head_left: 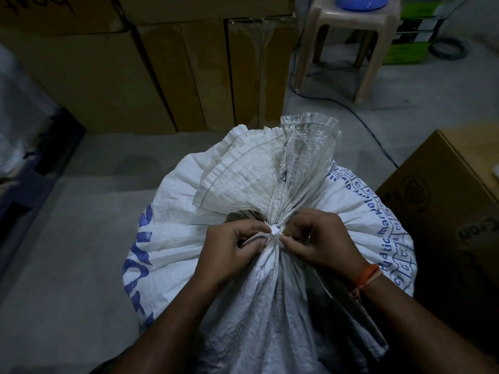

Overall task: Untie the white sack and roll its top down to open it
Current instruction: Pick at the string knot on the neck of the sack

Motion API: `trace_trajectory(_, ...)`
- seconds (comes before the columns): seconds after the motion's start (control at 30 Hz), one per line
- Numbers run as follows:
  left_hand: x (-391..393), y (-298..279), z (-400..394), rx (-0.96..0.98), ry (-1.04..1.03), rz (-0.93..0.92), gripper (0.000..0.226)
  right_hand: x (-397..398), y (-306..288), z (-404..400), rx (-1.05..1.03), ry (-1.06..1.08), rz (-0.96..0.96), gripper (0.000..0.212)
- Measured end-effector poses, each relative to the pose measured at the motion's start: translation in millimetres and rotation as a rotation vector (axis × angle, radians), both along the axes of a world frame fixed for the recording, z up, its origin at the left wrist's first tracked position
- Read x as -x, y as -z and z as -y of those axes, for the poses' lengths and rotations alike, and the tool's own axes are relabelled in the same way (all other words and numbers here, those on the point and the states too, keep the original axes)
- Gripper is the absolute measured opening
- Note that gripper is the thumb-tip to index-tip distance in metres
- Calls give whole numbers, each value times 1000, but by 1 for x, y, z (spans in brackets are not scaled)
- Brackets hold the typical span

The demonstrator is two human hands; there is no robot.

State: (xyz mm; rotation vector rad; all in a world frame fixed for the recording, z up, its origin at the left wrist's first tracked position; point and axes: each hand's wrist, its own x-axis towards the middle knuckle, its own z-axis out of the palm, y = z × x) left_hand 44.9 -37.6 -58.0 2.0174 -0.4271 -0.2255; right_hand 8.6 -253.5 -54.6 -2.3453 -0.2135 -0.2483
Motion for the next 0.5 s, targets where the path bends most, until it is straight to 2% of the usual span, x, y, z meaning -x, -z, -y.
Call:
trace_trajectory(0.1, 0, 2, -1, -17, -1, 44, 24, 0, 0, 4, 2, -8, -28, 18)
trace_trajectory(0.5, 6, 12, 10, 83, -107, -29, 17, 1, 4, -4, 31, 12, 19, 21)
